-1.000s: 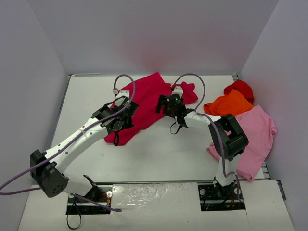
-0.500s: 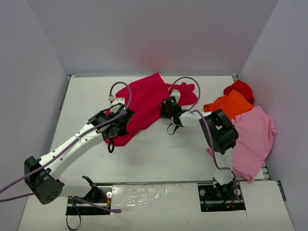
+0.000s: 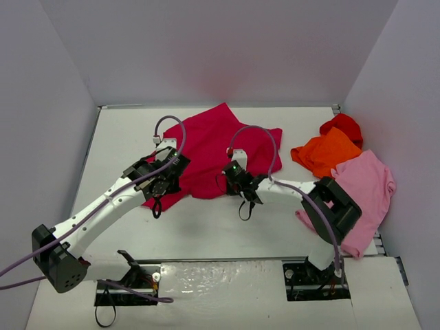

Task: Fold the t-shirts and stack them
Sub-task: Flatten out the tshirt

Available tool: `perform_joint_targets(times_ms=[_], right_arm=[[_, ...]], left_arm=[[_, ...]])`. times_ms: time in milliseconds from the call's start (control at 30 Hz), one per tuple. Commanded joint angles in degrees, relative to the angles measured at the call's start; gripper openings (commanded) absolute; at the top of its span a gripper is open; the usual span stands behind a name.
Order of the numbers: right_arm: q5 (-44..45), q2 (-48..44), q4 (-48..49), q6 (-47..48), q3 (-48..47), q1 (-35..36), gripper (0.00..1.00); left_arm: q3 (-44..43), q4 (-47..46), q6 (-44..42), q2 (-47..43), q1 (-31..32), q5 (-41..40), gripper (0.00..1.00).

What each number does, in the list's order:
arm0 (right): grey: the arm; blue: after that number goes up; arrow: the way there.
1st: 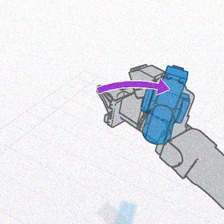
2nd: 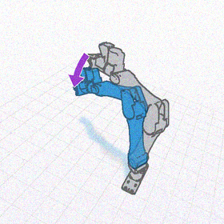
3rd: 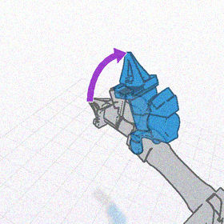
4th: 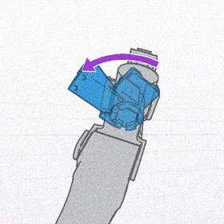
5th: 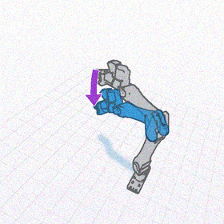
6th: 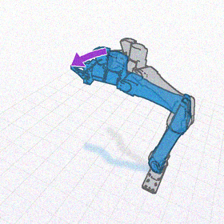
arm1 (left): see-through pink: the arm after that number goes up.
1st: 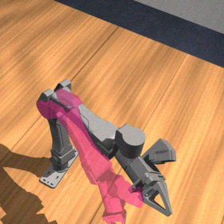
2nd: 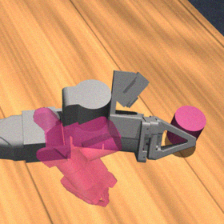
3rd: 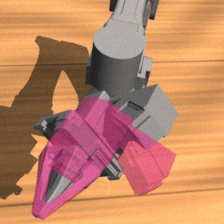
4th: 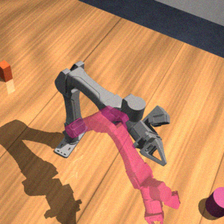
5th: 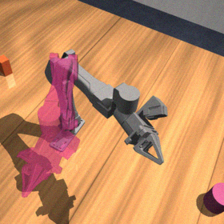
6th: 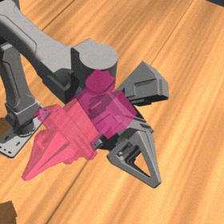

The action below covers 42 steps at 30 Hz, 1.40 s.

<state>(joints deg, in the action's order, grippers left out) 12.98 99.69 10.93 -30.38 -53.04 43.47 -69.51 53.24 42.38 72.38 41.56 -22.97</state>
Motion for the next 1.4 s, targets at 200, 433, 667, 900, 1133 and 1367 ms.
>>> perform_joint_targets(times_ms=[200, 433, 667, 900, 1133, 1367], right_arm=[[1.86, -15.6, -14.65, -12.62, 2.94, 14.62, 0.06], [18.3, -20.35, -20.74, -15.73, 1.75, 18.71, 0.86], [22.04, -19.73, -24.2, -18.33, 5.36, 12.74, 0.84], [25.11, -12.22, -19.32, -17.82, 7.72, 2.14, 0.58], [23.43, -7.8, -12.43, -7.74, 0.04, -7.36, 0.27], [16.91, -2.97, -10.96, -1.08, -8.63, -16.85, 0.09]], left_arm=[[0.03, -1.34, -0.46, -2.91, -0.16, -0.71, 0.19], [0.41, -2.42, -0.51, -1.92, -0.16, 0.1, 0.19], [0.03, -1.74, -0.72, -2.15, -0.08, 0.2, 0.19], [2.47, -6.24, -0.49, -2.78, -0.08, 3.93, 0.19], [5.16, -12.69, 1.09, 1.07, 0.75, 11.24, 0.15], [8.5, -19.67, 3.04, 3.82, 1.87, 17.28, 0.0]])
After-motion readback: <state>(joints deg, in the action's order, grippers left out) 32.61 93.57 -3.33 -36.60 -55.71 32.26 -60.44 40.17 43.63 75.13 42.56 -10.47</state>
